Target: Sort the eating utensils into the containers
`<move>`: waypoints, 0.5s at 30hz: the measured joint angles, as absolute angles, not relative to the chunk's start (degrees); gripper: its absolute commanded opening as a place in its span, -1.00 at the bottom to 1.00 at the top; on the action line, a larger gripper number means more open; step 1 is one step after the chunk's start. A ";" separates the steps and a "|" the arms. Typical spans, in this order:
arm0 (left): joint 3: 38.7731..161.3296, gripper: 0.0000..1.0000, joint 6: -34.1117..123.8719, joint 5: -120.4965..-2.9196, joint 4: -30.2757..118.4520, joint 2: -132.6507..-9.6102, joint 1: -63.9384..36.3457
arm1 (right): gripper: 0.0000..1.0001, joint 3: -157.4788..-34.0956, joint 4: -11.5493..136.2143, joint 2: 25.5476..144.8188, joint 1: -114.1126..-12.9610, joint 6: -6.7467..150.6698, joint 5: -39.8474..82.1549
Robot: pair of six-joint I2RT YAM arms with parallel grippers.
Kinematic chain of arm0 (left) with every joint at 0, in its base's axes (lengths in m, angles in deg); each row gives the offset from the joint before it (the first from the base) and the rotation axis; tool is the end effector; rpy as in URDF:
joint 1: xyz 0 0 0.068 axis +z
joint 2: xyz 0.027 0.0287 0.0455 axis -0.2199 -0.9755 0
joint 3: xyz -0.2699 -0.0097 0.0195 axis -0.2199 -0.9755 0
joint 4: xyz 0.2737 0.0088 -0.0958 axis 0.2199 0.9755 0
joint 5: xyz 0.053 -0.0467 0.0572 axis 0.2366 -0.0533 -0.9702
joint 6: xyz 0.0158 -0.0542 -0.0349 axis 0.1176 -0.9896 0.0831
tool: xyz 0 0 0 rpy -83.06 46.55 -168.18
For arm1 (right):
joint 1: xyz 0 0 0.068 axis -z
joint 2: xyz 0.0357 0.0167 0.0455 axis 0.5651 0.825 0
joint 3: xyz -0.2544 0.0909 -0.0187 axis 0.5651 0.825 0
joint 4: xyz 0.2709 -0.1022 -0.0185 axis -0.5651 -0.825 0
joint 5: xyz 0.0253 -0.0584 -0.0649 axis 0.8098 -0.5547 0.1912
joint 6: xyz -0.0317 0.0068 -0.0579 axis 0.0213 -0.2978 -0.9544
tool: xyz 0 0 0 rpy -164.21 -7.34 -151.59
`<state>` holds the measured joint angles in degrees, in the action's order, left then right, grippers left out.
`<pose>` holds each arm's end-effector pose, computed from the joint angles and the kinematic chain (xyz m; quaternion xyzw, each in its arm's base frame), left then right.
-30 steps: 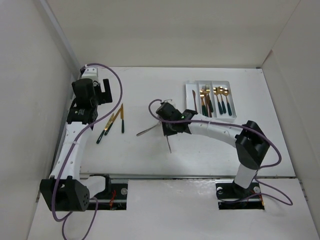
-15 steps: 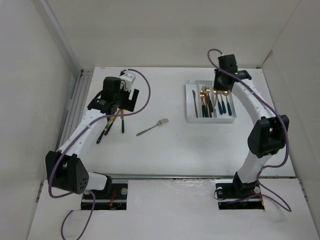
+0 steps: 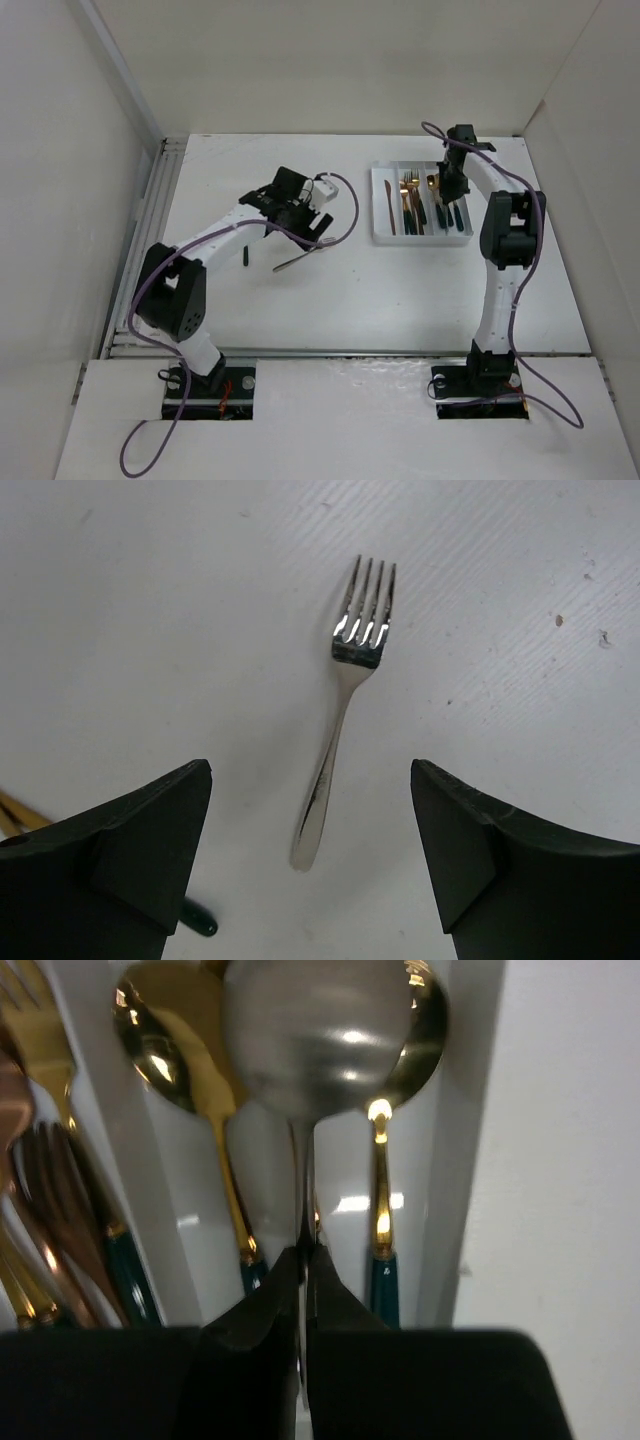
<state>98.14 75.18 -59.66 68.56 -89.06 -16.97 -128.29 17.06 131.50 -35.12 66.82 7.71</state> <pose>0.3432 -0.2063 0.2326 0.4089 0.8267 -0.1188 0.3679 0.5120 0.0011 0.1727 0.0191 0.9752 -0.0450 0.2160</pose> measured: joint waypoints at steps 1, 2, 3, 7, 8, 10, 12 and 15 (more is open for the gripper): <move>98.45 0.55 75.31 -59.29 68.52 -90.49 -17.65 | -1.00 -128.29 16.60 132.35 -35.19 66.51 7.71; 98.71 0.55 75.40 -58.99 68.41 -91.67 -18.15 | -1.00 -128.31 16.65 132.57 -35.25 66.21 7.21; 98.97 0.55 75.46 -58.57 68.30 -93.04 -18.56 | -1.00 -128.31 16.67 132.48 -35.25 66.08 7.08; 99.74 0.55 75.46 -57.61 68.13 -97.76 -18.93 | -0.77 -127.55 17.00 132.24 -35.25 65.68 6.25; 99.85 0.55 75.44 -57.41 68.17 -98.66 -18.98 | -0.59 -127.33 17.10 132.22 -35.25 65.59 5.94; 100.13 0.55 75.44 -57.08 68.10 -99.88 -19.07 | -0.11 -127.31 17.00 132.17 -35.25 65.40 5.76; 100.33 0.55 75.46 -56.91 68.04 -100.69 -19.35 | 0.10 -127.53 16.56 132.17 -35.25 65.44 5.66; 100.37 0.53 75.49 -57.22 67.88 -101.22 -20.33 | 0.18 -129.16 15.47 132.04 -35.25 65.64 5.07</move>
